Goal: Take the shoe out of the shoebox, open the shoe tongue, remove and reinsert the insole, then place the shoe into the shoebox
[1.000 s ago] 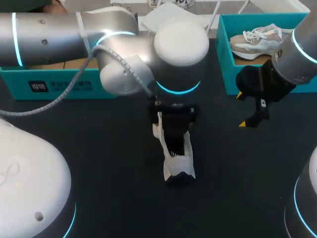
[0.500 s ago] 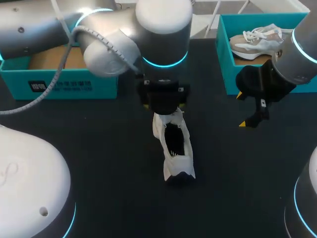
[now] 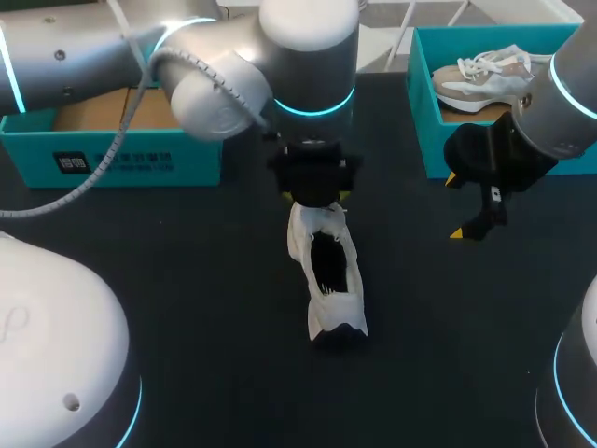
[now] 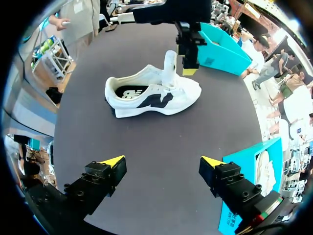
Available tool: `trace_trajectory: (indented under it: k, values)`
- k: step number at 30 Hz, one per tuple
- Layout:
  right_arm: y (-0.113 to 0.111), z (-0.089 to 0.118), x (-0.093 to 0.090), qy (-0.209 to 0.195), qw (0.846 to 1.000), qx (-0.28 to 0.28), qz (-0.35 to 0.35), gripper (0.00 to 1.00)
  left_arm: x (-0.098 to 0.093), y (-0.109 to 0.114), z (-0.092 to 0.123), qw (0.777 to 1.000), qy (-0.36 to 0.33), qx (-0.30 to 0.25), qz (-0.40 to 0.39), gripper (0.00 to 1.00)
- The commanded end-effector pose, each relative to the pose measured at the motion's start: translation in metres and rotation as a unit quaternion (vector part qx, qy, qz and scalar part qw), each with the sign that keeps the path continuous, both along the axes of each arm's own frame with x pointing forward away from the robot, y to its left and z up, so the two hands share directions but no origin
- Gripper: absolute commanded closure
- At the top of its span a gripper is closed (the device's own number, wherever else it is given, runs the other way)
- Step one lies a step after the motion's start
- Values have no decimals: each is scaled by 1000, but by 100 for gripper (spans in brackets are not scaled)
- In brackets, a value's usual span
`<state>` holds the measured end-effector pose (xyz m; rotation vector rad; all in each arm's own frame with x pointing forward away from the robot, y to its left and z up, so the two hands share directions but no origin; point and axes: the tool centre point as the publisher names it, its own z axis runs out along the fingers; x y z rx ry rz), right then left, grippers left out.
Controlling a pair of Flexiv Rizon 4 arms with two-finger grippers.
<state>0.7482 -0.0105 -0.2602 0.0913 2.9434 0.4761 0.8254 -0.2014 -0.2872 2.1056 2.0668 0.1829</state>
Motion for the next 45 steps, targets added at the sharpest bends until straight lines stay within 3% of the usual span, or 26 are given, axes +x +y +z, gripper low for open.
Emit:
trace_trajectory:
  k: [1,7,14,25,32,45]
  values:
    - [1,-1,0,0,1000,-1,0,0,3,2,-3,1000,3,-1,-3,12]
    - [1,-1,0,0,1000,-1,0,0,6,-6,-11,1000,11,0,-10,17]
    - [1,-1,0,0,1000,-1,0,0,-8,-20,-27,999,37,-17,-25,25]
    - [1,-1,0,0,1000,-1,0,0,-33,-28,-33,997,59,-50,-31,41]
    - [1,-1,0,0,1000,-1,0,0,-51,-24,-31,996,66,-52,-42,40]
    - [1,-1,0,0,1000,-1,0,0,-48,-13,-12,992,79,-34,-89,37]
